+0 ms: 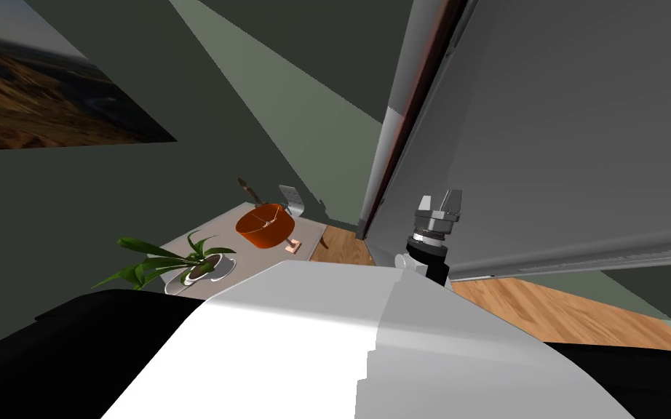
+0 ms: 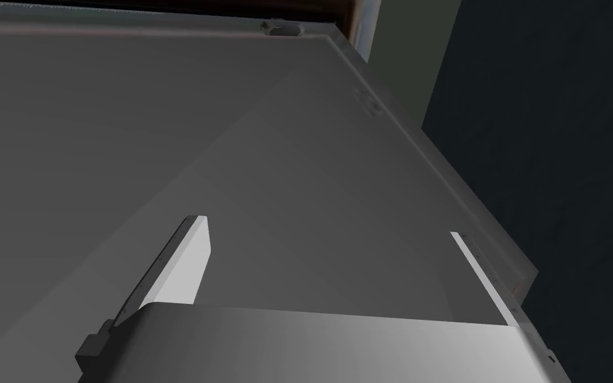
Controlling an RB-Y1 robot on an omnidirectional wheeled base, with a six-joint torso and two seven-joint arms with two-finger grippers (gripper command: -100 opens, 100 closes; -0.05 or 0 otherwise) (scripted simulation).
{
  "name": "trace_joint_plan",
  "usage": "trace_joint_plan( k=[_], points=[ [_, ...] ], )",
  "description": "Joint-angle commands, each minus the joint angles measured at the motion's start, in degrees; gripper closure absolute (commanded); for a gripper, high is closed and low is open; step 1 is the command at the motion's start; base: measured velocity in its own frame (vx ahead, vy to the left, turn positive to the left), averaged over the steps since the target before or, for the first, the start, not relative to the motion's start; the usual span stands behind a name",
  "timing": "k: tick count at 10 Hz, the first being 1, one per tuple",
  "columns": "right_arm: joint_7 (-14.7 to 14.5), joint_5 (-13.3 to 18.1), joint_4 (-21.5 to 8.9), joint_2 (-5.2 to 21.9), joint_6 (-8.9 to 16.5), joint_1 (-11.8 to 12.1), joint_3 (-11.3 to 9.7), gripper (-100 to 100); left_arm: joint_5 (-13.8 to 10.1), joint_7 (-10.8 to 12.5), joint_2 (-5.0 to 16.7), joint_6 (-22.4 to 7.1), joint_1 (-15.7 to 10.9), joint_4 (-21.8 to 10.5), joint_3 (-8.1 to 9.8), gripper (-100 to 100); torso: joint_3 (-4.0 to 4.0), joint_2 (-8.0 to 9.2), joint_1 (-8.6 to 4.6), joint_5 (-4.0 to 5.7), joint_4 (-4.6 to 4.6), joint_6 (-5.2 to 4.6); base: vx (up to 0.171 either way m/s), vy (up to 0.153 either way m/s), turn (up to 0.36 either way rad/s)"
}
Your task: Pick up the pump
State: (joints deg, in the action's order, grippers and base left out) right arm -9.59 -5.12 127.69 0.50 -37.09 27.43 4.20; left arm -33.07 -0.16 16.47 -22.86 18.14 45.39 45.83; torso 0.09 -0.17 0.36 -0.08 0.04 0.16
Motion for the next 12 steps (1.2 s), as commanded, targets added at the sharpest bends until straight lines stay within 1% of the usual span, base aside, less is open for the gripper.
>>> trace_joint_plan(
  k=[1,2,3,7,8,9,11,12],
  points=[
    [0.00,0.00,0.00,0.00,0.00,0.00,0.00,0,0.77,0.35,-0.56,1.66,-0.85,-1.08,-0.70,-100,0.00,0.00,0.00,0.00,0.00,0.00,0.002,0.087,0.035],
    [0.00,0.00,0.00,0.00,0.00,0.00,0.00,0,0.52,0.15,-0.14,1.02,-0.77,-1.01,-0.41,-100,0.02,-0.04,0.02,0.00,0.00,-0.01,0.004,0.039,-0.002],
    [0.00,0.00,0.00,0.00,0.00,0.00,0.00,0,0.62,0.24,-0.15,1.23,-0.87,-1.11,-0.44,100,0.02,-0.04,-0.13,0.02,0.01,0.00,0.000,0.006,-0.001],
    [0.00,0.00,0.00,-0.01,0.00,0.00,-0.01,0,0.58,0.27,-0.15,1.21,-0.86,-1.10,-0.42,100,0.03,-0.04,-0.29,0.06,0.02,-0.02,0.000,0.000,0.000],
    [0.00,0.00,0.00,-0.01,0.00,0.00,-0.01,0,0.58,0.27,-0.16,1.21,-0.86,-1.10,-0.42,0,0.03,-0.04,-0.30,0.07,0.02,-0.02,0.000,0.000,0.000],
    [0.00,0.00,0.00,-0.01,0.00,0.00,-0.01,0,-0.12,-0.15,0.30,-0.68,0.30,0.53,0.44,100,0.03,-0.04,-0.31,0.08,0.02,-0.02,0.002,-0.072,-0.063],
    [0.00,0.00,0.00,-0.02,0.00,0.00,-0.02,0,-0.83,-0.55,0.98,-2.55,1.22,1.82,1.35,100,0.01,0.00,-0.73,0.16,0.02,-0.03,-0.003,-0.104,-0.048],
    [0.00,0.00,0.00,-0.02,0.00,0.00,-0.02,0,-0.85,-0.52,0.88,-1.70,0.87,1.13,0.97,100,0.03,-0.03,-0.74,0.18,0.03,-0.01,0.006,-0.040,0.005]
  ],
)
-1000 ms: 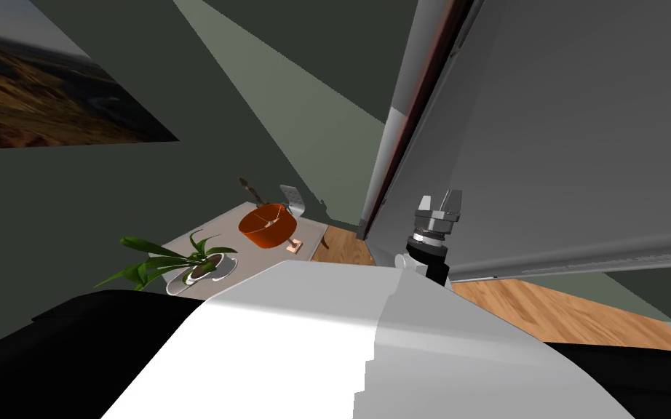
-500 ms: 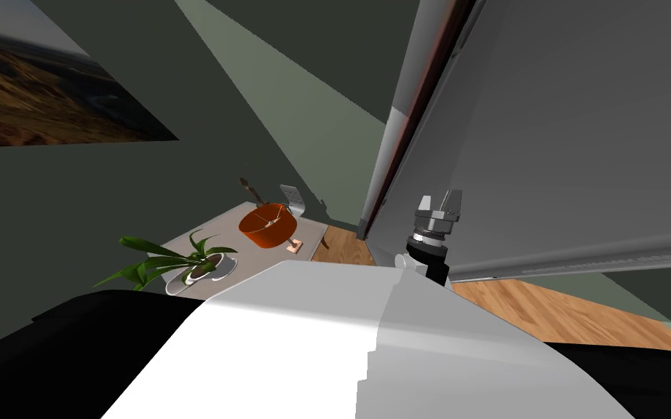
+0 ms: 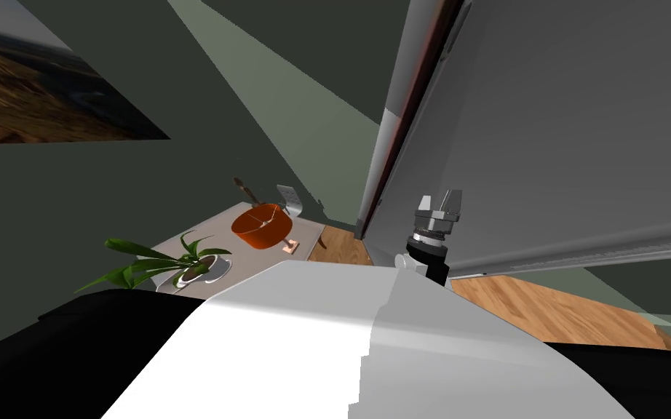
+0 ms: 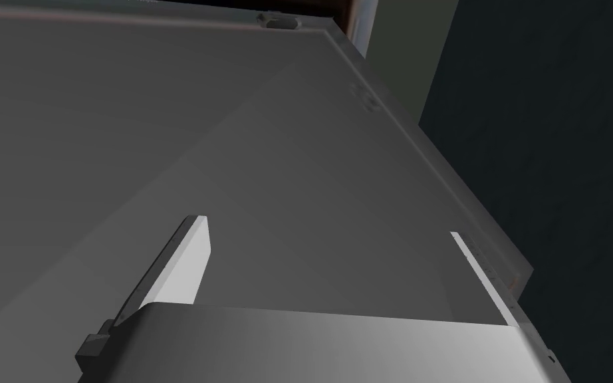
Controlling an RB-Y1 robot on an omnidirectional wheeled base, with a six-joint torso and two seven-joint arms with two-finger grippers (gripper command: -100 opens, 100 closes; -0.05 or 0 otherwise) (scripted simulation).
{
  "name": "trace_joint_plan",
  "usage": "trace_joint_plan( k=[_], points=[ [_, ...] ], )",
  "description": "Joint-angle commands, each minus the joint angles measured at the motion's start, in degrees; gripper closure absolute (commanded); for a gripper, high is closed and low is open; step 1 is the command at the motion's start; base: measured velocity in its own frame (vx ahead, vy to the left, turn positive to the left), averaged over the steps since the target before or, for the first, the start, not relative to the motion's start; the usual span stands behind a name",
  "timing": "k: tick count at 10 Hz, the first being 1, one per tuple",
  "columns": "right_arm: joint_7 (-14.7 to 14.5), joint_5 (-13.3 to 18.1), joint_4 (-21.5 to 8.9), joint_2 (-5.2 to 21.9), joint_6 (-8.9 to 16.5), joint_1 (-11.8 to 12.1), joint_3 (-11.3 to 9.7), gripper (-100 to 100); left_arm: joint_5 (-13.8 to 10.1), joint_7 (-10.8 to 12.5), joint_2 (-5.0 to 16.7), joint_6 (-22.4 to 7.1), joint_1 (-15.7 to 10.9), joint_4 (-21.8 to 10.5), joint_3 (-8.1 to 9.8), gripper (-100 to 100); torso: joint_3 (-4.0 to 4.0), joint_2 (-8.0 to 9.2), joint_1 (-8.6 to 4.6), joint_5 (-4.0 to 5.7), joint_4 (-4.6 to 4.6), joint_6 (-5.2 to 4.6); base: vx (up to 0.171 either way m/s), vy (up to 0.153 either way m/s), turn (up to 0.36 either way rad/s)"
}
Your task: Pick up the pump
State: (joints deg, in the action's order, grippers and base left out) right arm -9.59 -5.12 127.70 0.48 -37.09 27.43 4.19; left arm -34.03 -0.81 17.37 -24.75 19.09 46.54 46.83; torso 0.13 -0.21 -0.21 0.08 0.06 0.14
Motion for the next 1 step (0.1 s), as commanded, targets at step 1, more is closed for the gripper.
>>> trace_joint_plan(
  k=[1],
  points=[
    [0.00,0.00,0.00,0.00,0.00,0.00,0.00,0,0.00,0.00,0.00,0.00,0.00,0.00,0.00,0,0.00,0.00,0.00,0.00,0.00,0.00,0.000,-0.009,0.002]
  ],
)
